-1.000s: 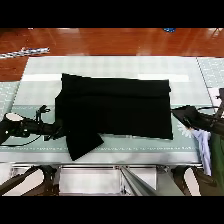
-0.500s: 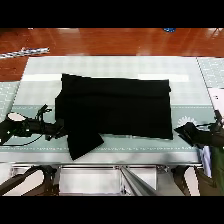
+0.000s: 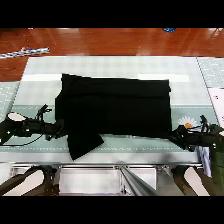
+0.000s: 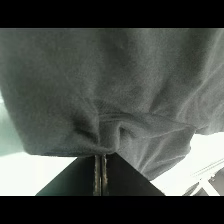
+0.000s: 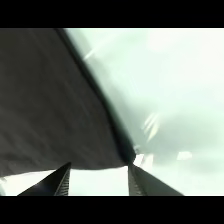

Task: Fold the shirts.

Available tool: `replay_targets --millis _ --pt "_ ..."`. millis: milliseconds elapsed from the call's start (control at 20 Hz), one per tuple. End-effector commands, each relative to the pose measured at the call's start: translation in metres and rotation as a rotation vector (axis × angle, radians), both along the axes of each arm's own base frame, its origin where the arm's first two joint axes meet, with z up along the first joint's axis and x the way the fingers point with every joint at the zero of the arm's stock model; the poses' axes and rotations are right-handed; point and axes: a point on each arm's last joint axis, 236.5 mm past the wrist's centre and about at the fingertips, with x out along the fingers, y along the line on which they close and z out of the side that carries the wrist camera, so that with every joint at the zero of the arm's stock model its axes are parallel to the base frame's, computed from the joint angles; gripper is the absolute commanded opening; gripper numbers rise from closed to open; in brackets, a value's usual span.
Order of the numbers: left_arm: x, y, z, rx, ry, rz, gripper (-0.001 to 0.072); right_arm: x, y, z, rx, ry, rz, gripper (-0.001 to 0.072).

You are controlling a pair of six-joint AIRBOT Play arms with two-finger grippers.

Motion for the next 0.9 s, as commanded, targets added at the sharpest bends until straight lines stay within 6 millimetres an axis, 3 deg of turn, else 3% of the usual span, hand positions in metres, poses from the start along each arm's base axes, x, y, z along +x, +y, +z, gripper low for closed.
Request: replay_targets --millis 0,150,200,250,300,450,700,850 --pt "0.000 0.000 0.000 -0.001 0.001 0.000 0.0016 0.019 0.002 -0.015 -0.029 -0.022 -0.001 0.0414" --pt "0.003 0.001 0.001 0.002 -0.009 -0.003 0.0016 0.060 -0.002 -0.006 -0.044 -0.118 -0.042 0.0398" --pt "0.007 0.002 0.004 0.004 -0.020 -0.003 0.0016 0.069 -0.001 -0.003 -0.049 -0.135 -0.018 0.0333" --pt "0.011 0.003 0.007 0.006 -0.031 -0.004 0.0016 0.074 0.006 0.000 -0.039 -0.156 0.042 0.0098" --pt "0.017 0.004 0.011 0.008 -0.048 -0.007 0.0016 0.078 0.016 0.006 -0.021 -0.182 0.116 0.0022" --pt "0.045 0.008 0.037 0.004 -0.121 -0.029 0.0016 0.092 0.024 0.029 -0.012 -0.231 0.198 0.0022" --pt "0.117 0.021 0.093 0.026 -0.309 -0.006 0.0015 0.149 0.003 0.085 -0.088 -0.383 0.182 0.0021" --pt "0.160 0.029 0.110 0.033 -0.349 -0.004 0.0015 0.177 -0.014 0.101 -0.132 -0.404 0.166 0.0021"
